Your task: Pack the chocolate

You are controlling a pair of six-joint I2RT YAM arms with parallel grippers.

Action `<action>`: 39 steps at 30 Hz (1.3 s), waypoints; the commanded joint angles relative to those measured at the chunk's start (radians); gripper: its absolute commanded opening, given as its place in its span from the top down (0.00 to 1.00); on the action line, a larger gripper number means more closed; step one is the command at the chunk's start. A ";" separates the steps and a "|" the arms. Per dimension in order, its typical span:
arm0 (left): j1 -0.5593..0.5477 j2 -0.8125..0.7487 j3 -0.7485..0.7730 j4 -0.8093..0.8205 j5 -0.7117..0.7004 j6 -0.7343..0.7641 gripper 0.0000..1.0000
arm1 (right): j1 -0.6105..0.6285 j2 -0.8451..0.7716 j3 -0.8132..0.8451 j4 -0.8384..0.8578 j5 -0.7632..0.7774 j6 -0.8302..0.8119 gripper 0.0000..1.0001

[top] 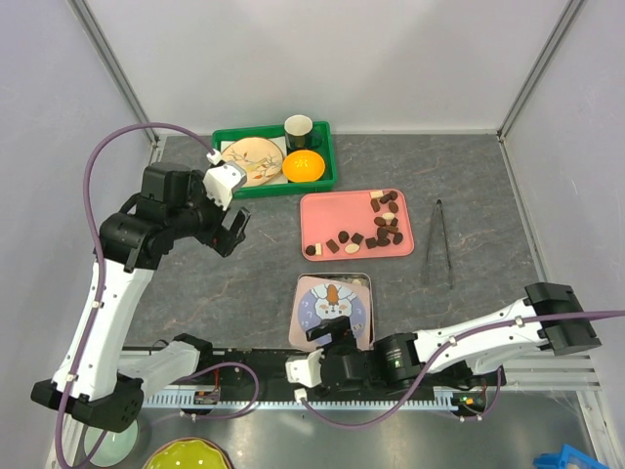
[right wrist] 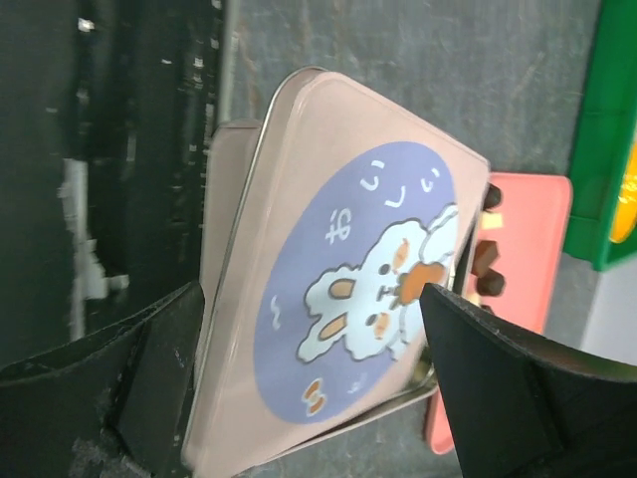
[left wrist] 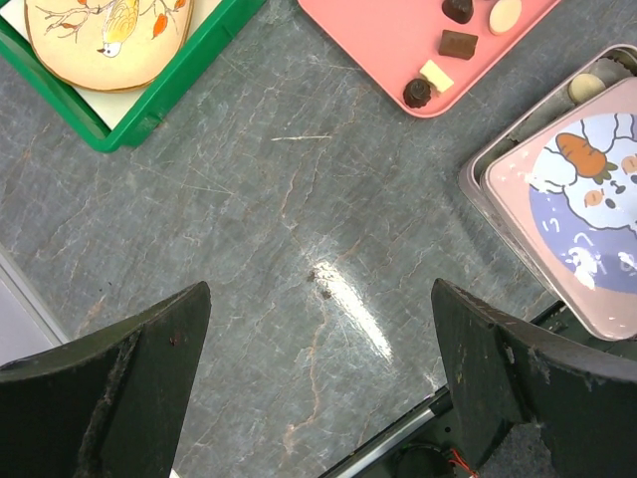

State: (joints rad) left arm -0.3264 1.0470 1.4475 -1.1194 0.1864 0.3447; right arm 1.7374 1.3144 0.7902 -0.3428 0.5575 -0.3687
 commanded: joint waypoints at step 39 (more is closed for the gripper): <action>-0.057 -0.033 -0.489 0.242 0.228 0.069 0.30 | -0.413 -0.434 -0.140 -0.519 0.211 1.570 0.91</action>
State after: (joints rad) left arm -0.3592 1.0309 0.9958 -0.9936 0.3939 0.3702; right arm 1.3911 0.8303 0.6872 -0.9504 0.8825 1.2079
